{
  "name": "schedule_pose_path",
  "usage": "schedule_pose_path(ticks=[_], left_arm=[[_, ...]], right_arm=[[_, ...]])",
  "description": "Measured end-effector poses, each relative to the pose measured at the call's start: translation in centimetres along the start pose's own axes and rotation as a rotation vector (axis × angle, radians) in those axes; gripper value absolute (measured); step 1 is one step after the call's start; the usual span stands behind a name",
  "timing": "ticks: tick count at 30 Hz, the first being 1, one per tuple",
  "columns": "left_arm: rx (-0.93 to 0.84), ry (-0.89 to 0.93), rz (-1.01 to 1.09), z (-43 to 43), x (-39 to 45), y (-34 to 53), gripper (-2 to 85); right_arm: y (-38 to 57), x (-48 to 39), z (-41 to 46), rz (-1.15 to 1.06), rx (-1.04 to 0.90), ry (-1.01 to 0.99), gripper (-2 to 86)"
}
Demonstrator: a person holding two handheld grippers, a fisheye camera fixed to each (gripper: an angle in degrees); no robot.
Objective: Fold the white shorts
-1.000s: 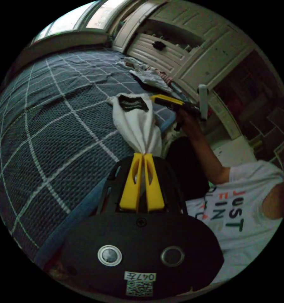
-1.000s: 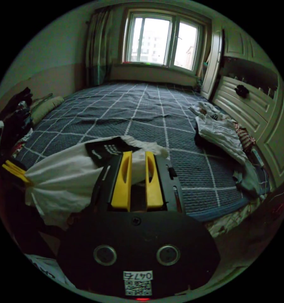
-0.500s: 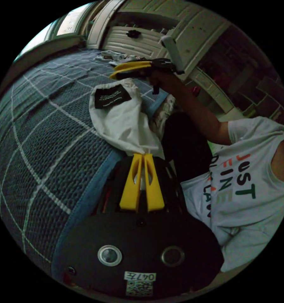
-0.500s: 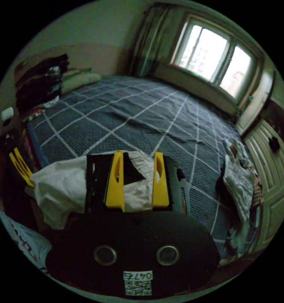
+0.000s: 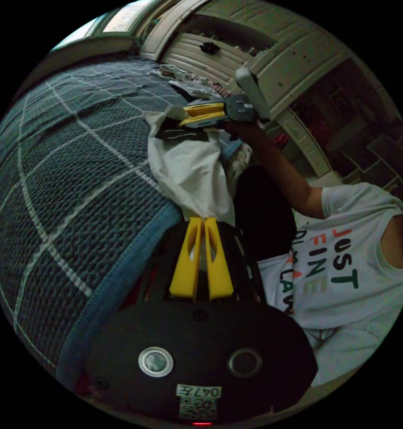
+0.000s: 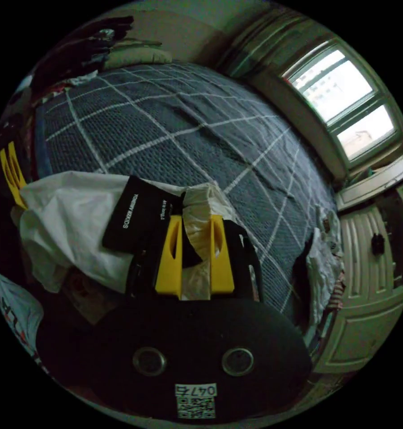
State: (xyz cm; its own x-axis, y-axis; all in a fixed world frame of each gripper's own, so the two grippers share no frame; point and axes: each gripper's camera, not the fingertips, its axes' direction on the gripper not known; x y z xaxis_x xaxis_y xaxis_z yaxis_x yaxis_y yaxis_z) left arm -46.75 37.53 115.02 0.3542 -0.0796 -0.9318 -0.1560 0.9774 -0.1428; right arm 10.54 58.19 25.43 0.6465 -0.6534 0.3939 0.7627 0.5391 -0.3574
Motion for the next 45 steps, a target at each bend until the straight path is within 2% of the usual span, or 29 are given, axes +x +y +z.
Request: schedule_pose_path(ticks=[2,4,6,9,12,15,18,22,26,28,30,32,35,37,40,41,43,45], left_arm=[[0.035,-0.002,-0.038,-1.2,0.0,0.6,-0.8],[0.088,-0.017,-0.074,-2.9,0.4,1.4,-0.8],[0.137,-0.055,-0.086,-4.4,1.0,2.0,-0.8],[0.229,-0.166,-0.089,-7.9,3.0,2.7,-0.8],[0.291,-0.214,-0.102,-13.2,7.1,2.9,-0.8],[0.387,-0.342,-0.015,-19.0,12.7,2.9,-0.8],[0.448,-0.442,0.055,-23.8,16.9,2.3,-0.8],[0.379,-0.541,0.049,-27.0,17.6,-1.3,-0.7],[0.324,-0.663,-0.081,-28.4,14.0,-6.7,-0.7],[0.473,-0.717,-0.140,-31.3,14.2,-8.6,-0.7],[0.612,-0.805,-0.101,-33.3,16.7,-8.7,-0.7],[0.657,-0.898,-0.047,-33.7,19.2,-8.1,-0.7],[0.468,-0.912,-0.021,-30.8,20.1,-7.4,-0.7],[0.227,-0.813,-0.028,-25.8,18.2,-6.9,-0.6],[-0.029,-0.635,-0.043,-17.6,14.6,-5.6,-0.5],[-0.089,-0.594,-0.035,-15.7,14.0,-5.3,-0.5],[-0.329,-0.461,0.003,-8.7,12.3,-4.5,-0.3],[-0.412,-0.466,0.026,-5.5,12.1,-4.3,-0.3]], right_arm=[[0.1,0.5,-1.7,0.059,0.054,0.039,5.3],[0.7,2.2,-3.7,0.162,0.153,-0.008,5.2],[2.9,5.2,-6.4,0.347,0.321,-0.149,5.0],[6.6,7.6,-11.6,0.495,0.470,-0.265,4.7],[9.1,6.9,-20.1,0.413,0.554,-0.191,4.6],[10.2,6.9,-28.5,0.330,0.651,-0.105,4.5],[10.0,8.4,-34.1,0.270,0.761,-0.156,4.5],[6.2,11.5,-34.2,0.246,0.693,-0.201,4.3],[-0.7,16.1,-27.9,0.311,0.588,-0.246,4.1],[-2.4,17.4,-27.1,0.350,0.657,-0.230,4.1],[-2.3,17.0,-28.8,0.285,0.878,-0.146,4.2],[-1.7,15.8,-29.2,0.208,0.976,-0.087,4.3],[-1.1,13.8,-25.8,0.164,0.899,-0.039,4.4],[-0.3,12.5,-21.8,0.172,0.795,-0.073,4.5],[2.5,9.6,-14.0,0.181,0.583,-0.189,4.8],[3.7,8.0,-10.9,0.161,0.458,-0.215,5.0],[5.7,5.3,-6.3,0.085,0.239,-0.243,5.4],[9.0,2.6,-1.9,-0.006,-0.002,-0.226,5.8]])
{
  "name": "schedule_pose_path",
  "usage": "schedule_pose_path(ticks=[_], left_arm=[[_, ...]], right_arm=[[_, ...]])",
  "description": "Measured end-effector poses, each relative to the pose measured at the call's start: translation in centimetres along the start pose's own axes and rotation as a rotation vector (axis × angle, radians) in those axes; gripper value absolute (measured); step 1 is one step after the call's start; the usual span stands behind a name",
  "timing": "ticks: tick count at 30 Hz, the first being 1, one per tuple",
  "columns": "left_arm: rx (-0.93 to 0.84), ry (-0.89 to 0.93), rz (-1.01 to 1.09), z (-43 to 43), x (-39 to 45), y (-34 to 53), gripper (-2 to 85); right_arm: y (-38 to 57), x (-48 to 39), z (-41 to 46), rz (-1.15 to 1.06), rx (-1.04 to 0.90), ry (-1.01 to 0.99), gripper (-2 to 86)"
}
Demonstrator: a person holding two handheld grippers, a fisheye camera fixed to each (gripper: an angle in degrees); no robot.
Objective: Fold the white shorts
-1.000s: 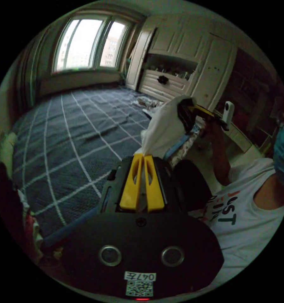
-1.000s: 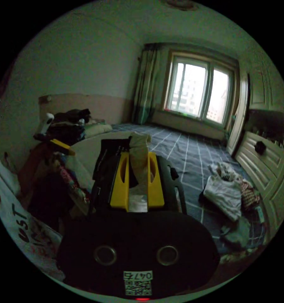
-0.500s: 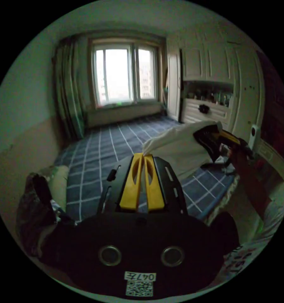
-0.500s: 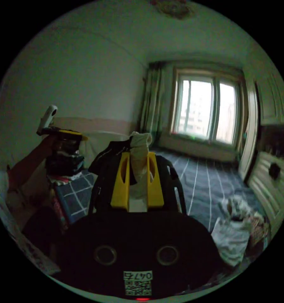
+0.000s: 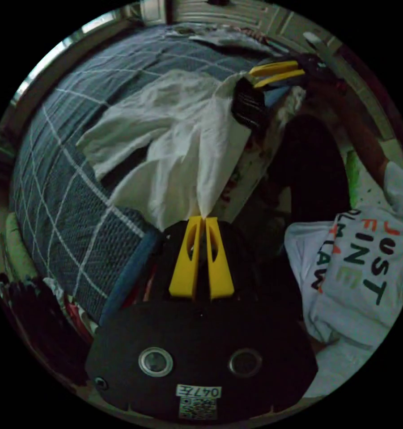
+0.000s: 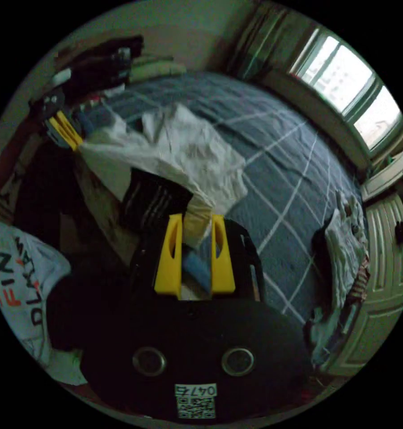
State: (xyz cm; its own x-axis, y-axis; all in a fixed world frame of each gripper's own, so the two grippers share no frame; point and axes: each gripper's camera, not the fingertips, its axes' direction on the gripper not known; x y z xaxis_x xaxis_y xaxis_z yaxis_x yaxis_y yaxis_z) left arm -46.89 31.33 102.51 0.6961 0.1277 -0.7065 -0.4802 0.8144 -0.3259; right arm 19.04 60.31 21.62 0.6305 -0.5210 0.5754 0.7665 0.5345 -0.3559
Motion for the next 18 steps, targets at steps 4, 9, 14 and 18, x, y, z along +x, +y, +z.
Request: schedule_pose_path(ticks=[4,9,14,18], left_arm=[[0.065,-0.079,0.029,-1.0,0.7,-0.3,-0.4],[0.370,0.053,-0.037,-5.4,-1.3,2.4,-0.7],[0.540,-0.033,-0.210,-6.7,-3.3,4.7,-0.7],[0.438,-0.010,-0.204,-4.1,-4.5,1.8,-0.8]], right_arm=[[5.5,1.2,-0.1,0.089,0.007,0.067,5.0],[8.5,4.6,-2.2,0.226,0.155,0.092,5.2],[4.1,4.3,0.8,0.174,0.282,0.044,3.4],[-0.3,4.6,7.9,0.111,0.178,0.019,1.4]])
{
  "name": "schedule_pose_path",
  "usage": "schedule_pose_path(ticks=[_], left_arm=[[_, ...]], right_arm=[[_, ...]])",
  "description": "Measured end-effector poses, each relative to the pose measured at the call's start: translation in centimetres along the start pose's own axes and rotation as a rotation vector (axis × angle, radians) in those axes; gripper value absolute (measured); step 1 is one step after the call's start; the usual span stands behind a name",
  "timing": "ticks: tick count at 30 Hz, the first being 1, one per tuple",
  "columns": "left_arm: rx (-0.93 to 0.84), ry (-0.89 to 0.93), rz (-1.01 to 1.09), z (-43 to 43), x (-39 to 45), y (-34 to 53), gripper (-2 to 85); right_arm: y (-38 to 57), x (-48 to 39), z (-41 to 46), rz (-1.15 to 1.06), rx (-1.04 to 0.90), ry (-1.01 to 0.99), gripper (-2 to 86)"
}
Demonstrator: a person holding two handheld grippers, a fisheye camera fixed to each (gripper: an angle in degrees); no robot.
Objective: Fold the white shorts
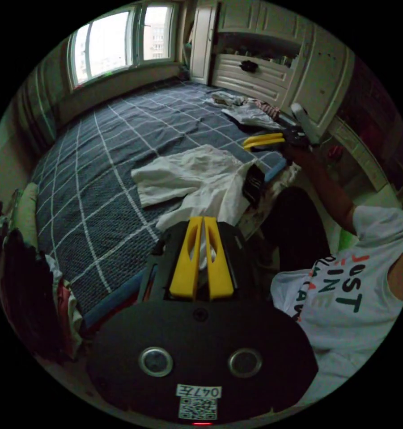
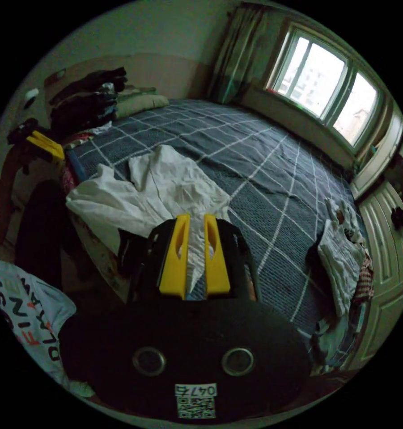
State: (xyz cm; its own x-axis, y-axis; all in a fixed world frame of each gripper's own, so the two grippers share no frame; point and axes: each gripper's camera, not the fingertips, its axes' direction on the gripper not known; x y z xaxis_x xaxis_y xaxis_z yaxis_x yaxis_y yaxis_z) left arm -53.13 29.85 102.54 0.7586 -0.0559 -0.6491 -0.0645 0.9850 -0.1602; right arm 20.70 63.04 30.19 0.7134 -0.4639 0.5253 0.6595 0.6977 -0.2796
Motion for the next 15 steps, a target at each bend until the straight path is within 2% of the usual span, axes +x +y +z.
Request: schedule_pose_path(ticks=[2,5,9,13,15], left_arm=[[-0.037,-0.004,0.017,2.0,-0.1,-1.3,-0.8],[-0.121,0.003,0.058,5.7,0.0,-3.3,-0.8],[-0.238,0.134,0.095,11.0,-0.1,-3.4,-0.8],[-0.212,0.282,0.091,13.3,-1.6,-2.2,-0.8],[-0.137,0.319,0.073,13.0,-2.7,-2.6,-0.8]], right_arm=[[-0.4,0.8,3.8,-0.022,-0.114,-0.025,0.8],[1.4,1.4,7.5,-0.087,-0.316,-0.197,-0.2],[8.0,0.9,5.7,-0.189,-0.329,-0.378,-0.4],[13.2,1.3,5.6,-0.220,-0.355,-0.357,-0.3],[13.7,3.5,5.9,-0.142,-0.283,-0.213,-0.1]])
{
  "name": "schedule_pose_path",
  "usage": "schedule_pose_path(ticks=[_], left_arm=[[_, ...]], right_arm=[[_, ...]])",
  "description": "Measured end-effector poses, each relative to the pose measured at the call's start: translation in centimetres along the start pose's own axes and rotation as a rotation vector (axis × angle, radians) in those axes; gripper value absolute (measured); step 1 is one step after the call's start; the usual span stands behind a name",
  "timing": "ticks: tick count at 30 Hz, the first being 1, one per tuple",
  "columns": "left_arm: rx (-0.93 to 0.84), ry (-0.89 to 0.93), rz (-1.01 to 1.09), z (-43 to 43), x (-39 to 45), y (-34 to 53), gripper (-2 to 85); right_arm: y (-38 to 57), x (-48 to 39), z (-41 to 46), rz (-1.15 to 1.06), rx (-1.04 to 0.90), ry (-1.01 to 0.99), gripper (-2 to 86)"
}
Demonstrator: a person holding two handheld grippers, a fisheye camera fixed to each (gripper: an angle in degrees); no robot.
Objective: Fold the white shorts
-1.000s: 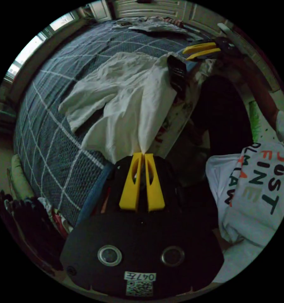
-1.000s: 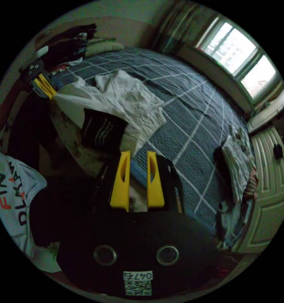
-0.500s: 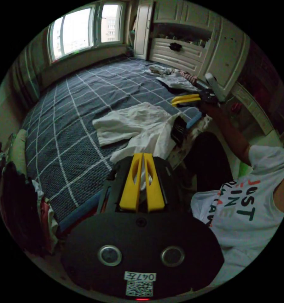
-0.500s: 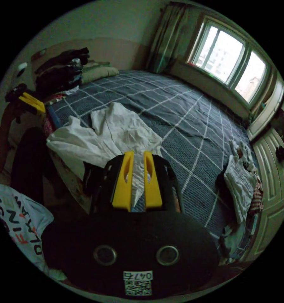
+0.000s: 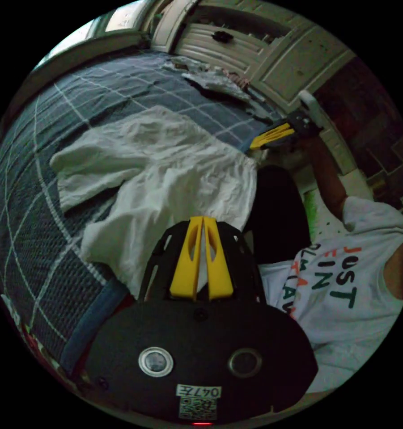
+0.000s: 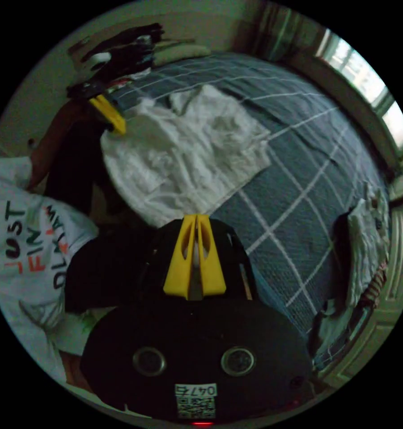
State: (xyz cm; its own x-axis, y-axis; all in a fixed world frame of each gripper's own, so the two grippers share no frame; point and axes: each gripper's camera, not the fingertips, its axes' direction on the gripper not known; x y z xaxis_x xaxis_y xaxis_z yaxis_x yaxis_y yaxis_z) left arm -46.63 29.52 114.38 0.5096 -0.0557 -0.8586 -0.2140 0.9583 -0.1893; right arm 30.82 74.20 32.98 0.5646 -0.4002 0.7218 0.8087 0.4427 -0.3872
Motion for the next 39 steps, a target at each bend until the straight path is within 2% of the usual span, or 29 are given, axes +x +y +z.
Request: schedule_pose_path(ticks=[3,6,10,15,19,21,24,28,34,39], left_arm=[[0.150,-0.143,-0.143,-2.6,-2.9,-1.4,-0.8],[0.243,-0.334,-0.248,-4.2,-6.4,-2.8,-0.8],[0.169,-0.457,-0.328,-2.8,-11.9,-3.2,-0.8],[0.082,-0.368,-0.395,-0.3,-15.7,-1.8,-0.8],[0.043,-0.261,-0.381,1.3,-17.1,-1.7,-0.8],[0.036,-0.252,-0.392,1.6,-17.6,-1.5,-0.8],[0.045,-0.212,-0.419,2.0,-18.5,-0.9,-0.9],[0.089,-0.091,-0.463,2.4,-19.7,0.4,-1.0],[0.109,-0.033,-0.501,2.7,-20.5,1.8,-1.0],[0.109,-0.101,-0.472,2.4,-19.1,2.3,-1.0]], right_arm=[[-1.6,4.0,-0.3,0.146,0.194,0.132,0.3],[-4.2,9.1,1.7,0.340,0.290,0.256,0.6],[-5.9,14.4,6.3,0.540,0.256,0.276,1.0],[-5.1,16.8,13.8,0.487,0.092,0.169,3.8],[-3.5,18.3,13.7,0.489,0.163,0.081,6.9],[-2.3,19.3,14.3,0.519,0.211,-0.031,8.1],[-2.2,19.5,17.1,0.500,0.167,-0.065,8.2],[-2.2,18.9,17.6,0.486,0.199,-0.109,6.2],[-3.3,16.8,17.4,0.428,0.168,-0.024,1.3],[-3.3,14.6,14.2,0.425,0.251,0.189,0.4]])
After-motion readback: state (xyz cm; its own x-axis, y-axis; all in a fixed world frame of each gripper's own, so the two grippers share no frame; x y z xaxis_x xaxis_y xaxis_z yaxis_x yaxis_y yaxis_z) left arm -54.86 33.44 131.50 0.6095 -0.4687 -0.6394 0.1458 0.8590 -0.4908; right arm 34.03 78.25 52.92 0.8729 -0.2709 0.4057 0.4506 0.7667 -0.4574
